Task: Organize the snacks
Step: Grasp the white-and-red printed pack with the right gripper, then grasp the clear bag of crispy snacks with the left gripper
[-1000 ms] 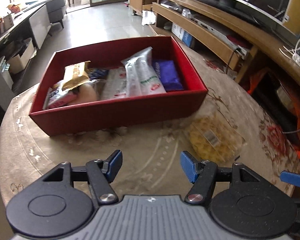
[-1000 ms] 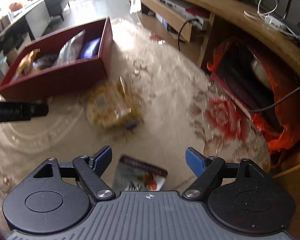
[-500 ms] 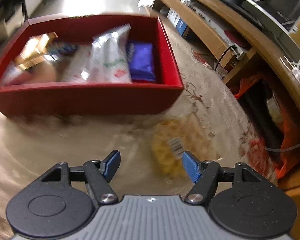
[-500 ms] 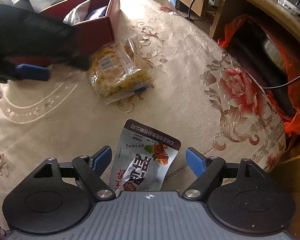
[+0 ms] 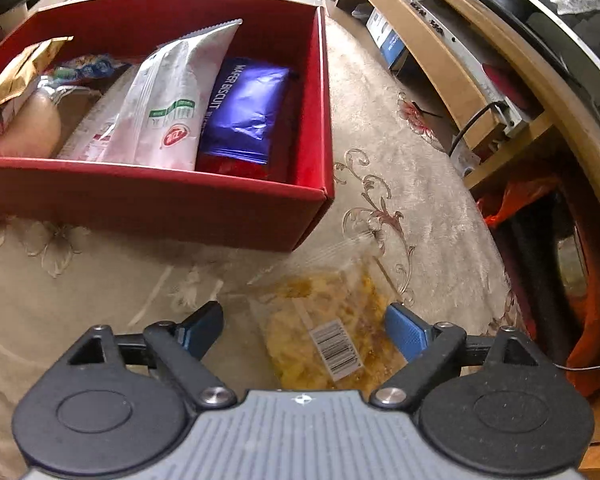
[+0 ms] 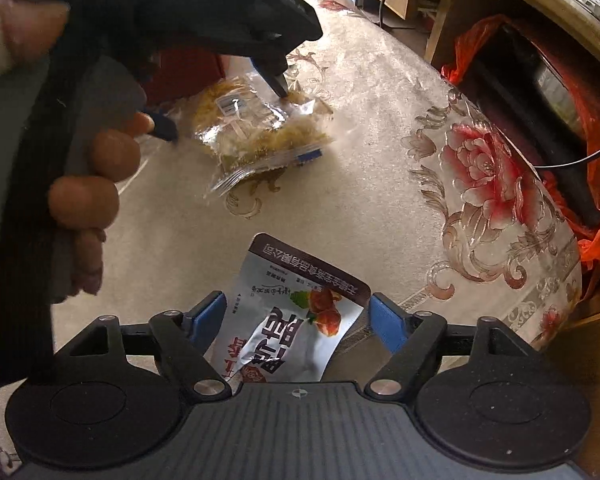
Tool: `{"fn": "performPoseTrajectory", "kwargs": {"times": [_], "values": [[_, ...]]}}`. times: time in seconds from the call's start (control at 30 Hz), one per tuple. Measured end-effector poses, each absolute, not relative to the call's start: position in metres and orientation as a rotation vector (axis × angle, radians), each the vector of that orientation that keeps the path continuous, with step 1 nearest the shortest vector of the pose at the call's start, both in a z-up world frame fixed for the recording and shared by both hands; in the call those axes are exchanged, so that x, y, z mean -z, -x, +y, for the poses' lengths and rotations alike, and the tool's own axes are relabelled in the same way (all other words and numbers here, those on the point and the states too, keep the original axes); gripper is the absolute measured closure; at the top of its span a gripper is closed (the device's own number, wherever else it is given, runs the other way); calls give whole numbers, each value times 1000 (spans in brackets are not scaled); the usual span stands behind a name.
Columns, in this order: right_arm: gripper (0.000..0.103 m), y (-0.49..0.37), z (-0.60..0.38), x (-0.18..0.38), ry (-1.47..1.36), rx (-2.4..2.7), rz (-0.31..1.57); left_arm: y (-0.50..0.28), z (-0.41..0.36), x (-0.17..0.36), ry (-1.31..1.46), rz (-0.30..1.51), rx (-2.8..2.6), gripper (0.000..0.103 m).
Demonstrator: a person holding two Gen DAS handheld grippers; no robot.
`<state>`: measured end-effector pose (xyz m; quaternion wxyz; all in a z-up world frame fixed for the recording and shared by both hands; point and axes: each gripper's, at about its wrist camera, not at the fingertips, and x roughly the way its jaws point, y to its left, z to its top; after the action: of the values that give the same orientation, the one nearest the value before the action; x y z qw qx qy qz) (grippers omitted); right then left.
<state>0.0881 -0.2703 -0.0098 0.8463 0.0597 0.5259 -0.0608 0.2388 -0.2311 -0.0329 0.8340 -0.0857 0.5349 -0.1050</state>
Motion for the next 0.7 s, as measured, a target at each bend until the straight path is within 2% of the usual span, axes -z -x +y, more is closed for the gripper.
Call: {"fn": "performPoseTrajectory", "kwargs": {"times": [0.07, 0.13, 0.3, 0.43, 0.53, 0.6, 0.7], "values": [[27, -86, -269, 9, -110, 130, 1105, -236, -233, 31, 184, 1132, 222, 21], [37, -84, -267, 7, -90, 142, 1098, -234, -237, 30, 161, 1135, 265, 24], [38, -80, -270, 4, -108, 141, 1090, -235, -241, 25, 154, 1133, 252, 22], [37, -80, -276, 3, -143, 137, 1087, -230, -259, 27, 82, 1120, 246, 12], [38, -81, -280, 4, -150, 134, 1091, -231, -267, 33, 28, 1128, 220, 11], [37, -81, -276, 6, -130, 129, 1092, -230, -266, 36, 19, 1122, 223, 15], [38, -81, -274, 7, -103, 121, 1094, -226, -258, 32, -8, 1117, 239, 28]]}}
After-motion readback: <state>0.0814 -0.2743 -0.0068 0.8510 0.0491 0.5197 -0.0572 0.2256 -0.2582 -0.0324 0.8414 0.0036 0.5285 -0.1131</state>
